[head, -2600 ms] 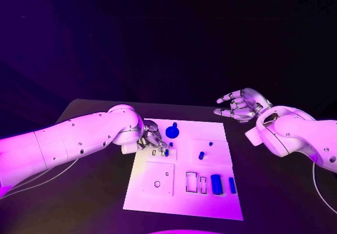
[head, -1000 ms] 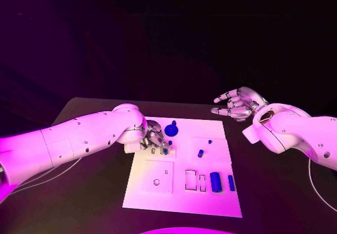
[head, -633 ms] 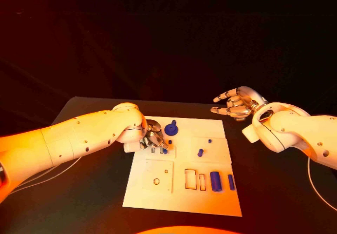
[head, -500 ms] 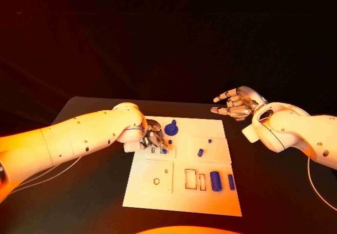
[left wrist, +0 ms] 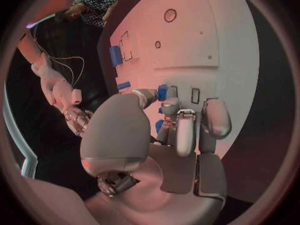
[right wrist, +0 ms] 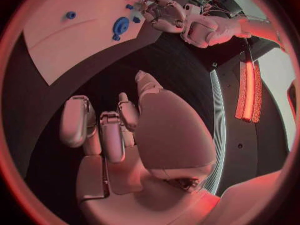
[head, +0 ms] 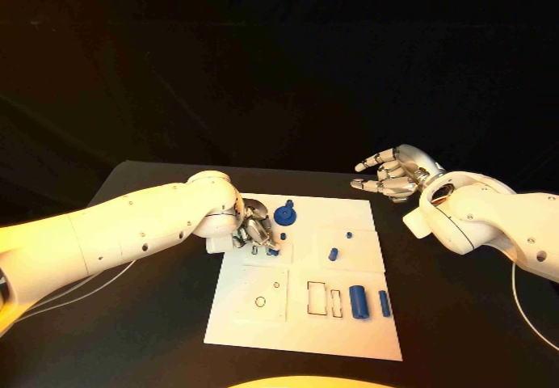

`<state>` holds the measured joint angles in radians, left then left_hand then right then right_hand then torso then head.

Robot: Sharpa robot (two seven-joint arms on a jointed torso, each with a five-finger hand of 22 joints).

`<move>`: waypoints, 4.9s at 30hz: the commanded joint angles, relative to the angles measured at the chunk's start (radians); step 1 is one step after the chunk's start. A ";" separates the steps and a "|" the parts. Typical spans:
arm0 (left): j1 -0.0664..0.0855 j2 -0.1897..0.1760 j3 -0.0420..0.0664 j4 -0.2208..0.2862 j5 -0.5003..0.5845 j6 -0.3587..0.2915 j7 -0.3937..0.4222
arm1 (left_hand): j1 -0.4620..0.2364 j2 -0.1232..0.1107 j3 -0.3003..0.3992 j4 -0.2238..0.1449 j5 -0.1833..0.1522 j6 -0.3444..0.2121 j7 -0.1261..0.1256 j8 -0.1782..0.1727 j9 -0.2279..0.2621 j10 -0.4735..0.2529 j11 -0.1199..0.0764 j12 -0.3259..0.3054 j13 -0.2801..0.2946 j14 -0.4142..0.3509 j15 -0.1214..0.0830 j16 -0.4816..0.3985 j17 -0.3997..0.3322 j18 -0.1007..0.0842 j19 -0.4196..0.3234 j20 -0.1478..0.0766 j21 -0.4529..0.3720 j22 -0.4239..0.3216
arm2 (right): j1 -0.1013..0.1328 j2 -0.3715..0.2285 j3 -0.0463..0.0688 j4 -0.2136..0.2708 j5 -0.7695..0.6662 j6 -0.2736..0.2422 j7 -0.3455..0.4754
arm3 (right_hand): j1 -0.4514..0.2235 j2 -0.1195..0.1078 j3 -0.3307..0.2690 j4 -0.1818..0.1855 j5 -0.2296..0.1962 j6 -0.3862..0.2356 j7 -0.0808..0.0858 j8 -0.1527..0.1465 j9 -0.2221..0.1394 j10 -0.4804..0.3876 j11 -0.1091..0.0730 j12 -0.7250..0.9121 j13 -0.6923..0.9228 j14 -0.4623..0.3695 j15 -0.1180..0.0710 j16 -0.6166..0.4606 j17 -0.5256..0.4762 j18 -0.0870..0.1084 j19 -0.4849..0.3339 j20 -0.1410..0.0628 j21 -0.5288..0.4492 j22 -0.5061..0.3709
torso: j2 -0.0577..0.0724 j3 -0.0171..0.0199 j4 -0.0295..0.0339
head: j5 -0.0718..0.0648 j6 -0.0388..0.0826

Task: Assemble the parts on the task board

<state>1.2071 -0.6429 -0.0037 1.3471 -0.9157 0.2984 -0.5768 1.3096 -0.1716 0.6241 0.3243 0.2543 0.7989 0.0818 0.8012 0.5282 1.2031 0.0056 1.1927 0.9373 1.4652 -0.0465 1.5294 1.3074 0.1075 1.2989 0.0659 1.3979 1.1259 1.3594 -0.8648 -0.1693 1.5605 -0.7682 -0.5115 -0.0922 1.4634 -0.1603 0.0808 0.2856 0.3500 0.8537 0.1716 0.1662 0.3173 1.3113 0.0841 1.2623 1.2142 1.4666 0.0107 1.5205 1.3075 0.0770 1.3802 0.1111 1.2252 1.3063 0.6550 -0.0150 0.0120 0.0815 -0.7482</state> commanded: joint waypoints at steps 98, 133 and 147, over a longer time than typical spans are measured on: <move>-0.040 -0.084 -0.025 0.137 -0.206 -0.164 0.054 | -0.123 -0.071 0.315 -0.256 0.052 0.053 -0.023 0.020 0.163 0.094 -0.022 0.046 0.077 0.095 -0.026 0.026 0.230 -0.027 0.047 -0.024 0.033 0.061 | -0.006 -0.006 -0.001 -0.006 -0.009 0.015 0.003 | -0.003 0.006 0.013 0.004 0.015 0.007 -0.003 0.006 -0.003 -0.010 -0.002 -0.003 -0.007 0.069 -0.004 -0.006 0.119 0.009 -0.008 0.001 -0.011 -0.006 | 0.001 0.0016 -0.0004 | 0.007 -0.025; -0.040 -0.054 -0.026 0.103 -0.157 -0.137 0.045 | -0.192 -0.065 0.285 -0.241 0.052 0.084 -0.043 0.020 0.173 0.143 -0.037 0.074 0.123 0.100 -0.037 0.033 0.246 -0.032 0.065 -0.035 0.040 0.085 | -0.007 -0.005 -0.001 -0.009 -0.009 0.016 0.003 | -0.005 0.007 0.015 0.004 0.016 0.007 -0.003 0.007 -0.004 -0.009 -0.003 -0.002 -0.006 0.069 -0.004 -0.007 0.119 0.009 -0.008 0.000 -0.012 -0.006 | 0.001 0.0018 -0.0001 | 0.004 -0.033; -0.040 -0.047 -0.027 0.100 -0.159 -0.139 0.035 | -0.243 -0.051 0.194 -0.190 0.033 0.099 -0.053 0.009 0.174 0.148 -0.045 0.076 0.132 0.101 -0.044 0.034 0.248 -0.033 0.068 -0.042 0.038 0.086 | -0.007 -0.004 -0.001 -0.010 -0.009 0.015 0.002 | -0.007 0.007 0.017 0.005 0.017 0.007 -0.003 0.007 -0.004 -0.010 -0.003 -0.003 -0.008 0.069 -0.004 -0.007 0.119 0.010 -0.009 0.000 -0.013 -0.007 | 0.001 0.0022 -0.0009 | 0.002 -0.035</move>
<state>1.1692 -0.6961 -0.0285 1.4431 -1.0878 0.1440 -0.5476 1.0727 -0.2263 0.7625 0.1949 0.2925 0.8919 0.0418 0.8148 0.7021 1.3481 -0.0352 1.2655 1.0686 1.4652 -0.0823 1.5604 1.3076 0.0914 1.3600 0.0265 1.4317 1.2116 1.3531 -0.8693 -0.1705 1.5508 -0.7686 -0.5054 -0.0947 1.4595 -0.1565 0.0931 0.2897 0.3599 0.8536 0.1715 0.1662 0.3146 1.3078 0.0806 1.2623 1.2078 1.4666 0.0107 1.5166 1.3075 0.0769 1.3804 0.1111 1.2178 1.3001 0.6563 -0.0131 0.0117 0.0838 -0.7828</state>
